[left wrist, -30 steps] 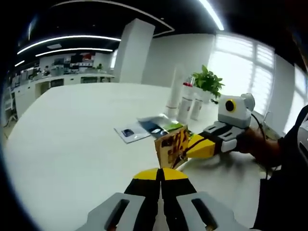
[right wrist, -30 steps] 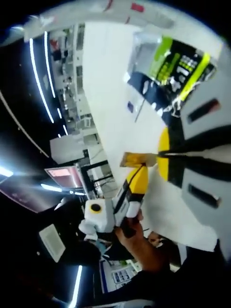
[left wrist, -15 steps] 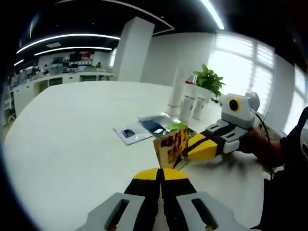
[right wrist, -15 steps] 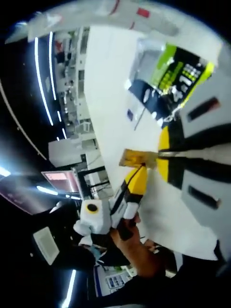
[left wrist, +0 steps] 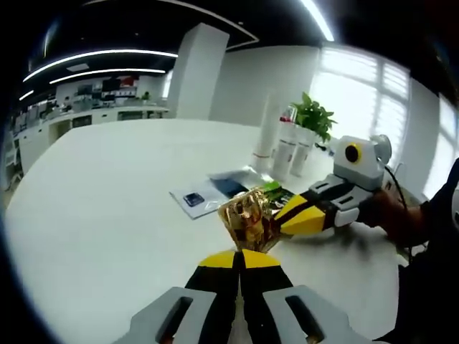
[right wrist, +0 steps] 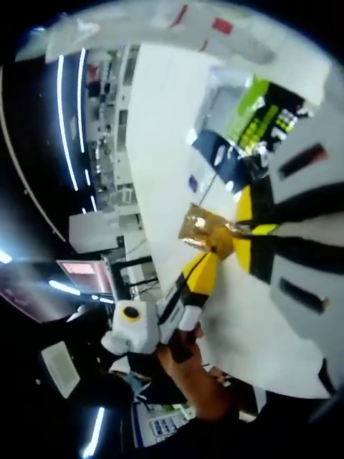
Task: Arrange the skincare products in the storage area until every visible bottle or jar stands upright without overlapping.
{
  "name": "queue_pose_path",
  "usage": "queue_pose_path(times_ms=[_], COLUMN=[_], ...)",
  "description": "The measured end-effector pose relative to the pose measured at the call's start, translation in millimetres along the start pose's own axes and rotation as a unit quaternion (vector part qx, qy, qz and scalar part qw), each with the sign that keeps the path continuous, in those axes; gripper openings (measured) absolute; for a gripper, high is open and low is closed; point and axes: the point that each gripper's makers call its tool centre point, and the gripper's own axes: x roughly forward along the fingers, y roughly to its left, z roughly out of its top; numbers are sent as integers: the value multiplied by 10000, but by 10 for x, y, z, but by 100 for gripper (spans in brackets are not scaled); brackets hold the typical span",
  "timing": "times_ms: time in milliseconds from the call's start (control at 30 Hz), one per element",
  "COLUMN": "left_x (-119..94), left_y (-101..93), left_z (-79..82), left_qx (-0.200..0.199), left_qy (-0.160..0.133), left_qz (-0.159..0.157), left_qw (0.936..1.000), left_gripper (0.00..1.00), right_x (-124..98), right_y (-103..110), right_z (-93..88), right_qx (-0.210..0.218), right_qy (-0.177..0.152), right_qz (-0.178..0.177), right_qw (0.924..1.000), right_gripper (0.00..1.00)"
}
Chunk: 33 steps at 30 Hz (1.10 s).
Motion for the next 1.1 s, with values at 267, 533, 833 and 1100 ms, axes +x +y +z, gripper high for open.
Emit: queue_pose_path(times_ms=[267,533,833,1100], left_x=[72,100,89,57], left_y=[50,62,52,100], left_z=[-41,-68,-69,-50], left_qx=[22,-68,-364,-769], left_qy=[78,-7,-195,-459], left_qz=[57,75,147,361], left_qw=[10000,9999,9990,9953], left_gripper=[0,0,0,0], right_x=[-1,-11,9,161], right_y=[-85,-184,-194,-229], right_z=[-3,-17,-33,-2], right_qx=[-110,-281,-260,-487], right_qy=[16,106,219,372], right_qz=[-138,-365,-334,-304], right_qw=[9998,9989,9989,9977], right_gripper=[3,2,1,1])
